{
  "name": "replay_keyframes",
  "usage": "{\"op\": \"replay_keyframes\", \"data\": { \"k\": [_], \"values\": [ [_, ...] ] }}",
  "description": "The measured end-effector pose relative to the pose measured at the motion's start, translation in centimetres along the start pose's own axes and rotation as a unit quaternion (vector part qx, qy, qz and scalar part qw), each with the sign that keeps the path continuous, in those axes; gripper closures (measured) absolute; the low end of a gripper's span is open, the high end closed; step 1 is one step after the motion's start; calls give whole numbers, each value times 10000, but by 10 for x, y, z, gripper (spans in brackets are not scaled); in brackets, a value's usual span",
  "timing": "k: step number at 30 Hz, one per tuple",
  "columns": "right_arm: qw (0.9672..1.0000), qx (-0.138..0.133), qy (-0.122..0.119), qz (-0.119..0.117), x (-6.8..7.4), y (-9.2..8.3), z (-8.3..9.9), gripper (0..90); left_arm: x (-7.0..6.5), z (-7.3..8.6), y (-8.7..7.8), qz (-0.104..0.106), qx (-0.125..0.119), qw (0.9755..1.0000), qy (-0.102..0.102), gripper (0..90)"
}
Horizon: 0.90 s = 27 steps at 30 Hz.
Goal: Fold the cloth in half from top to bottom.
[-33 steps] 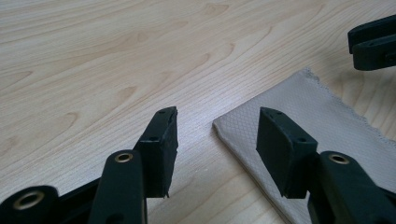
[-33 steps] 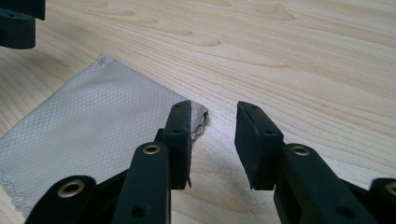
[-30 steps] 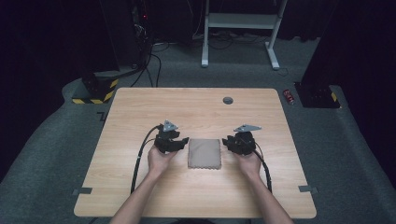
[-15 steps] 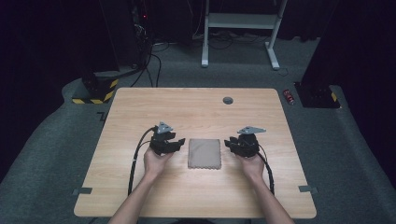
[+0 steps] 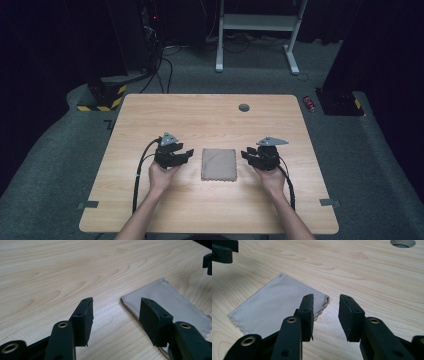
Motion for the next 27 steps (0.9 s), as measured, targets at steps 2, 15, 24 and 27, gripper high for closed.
{"op": "replay_keyframes", "data": {
  "k": [2,15,24,27],
  "values": [
    [10000,-33,-5,-10,0,-3,0,646,0,1,-2,-17,13,10000,35,450],
    [9999,-121,56,-39,-1,-15,4,643,-2,7,-10,16,-42,10000,9,444],
    [9997,-207,94,-92,-2,-23,6,642,-4,9,-14,39,-45,10000,7,442],
    [9996,-230,99,-114,-1,-26,6,641,-5,10,-15,44,-41,10000,5,441]
  ]
}}
Point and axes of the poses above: each handheld gripper's, and its own axes: y roughly forward along the jaws, z roughly out of its underside, x roughly to its left, the point moved 10 cm from there along y, roughly forward along the jaws, and after that the axes turned 10 degrees about y, right-handed, at the moved point
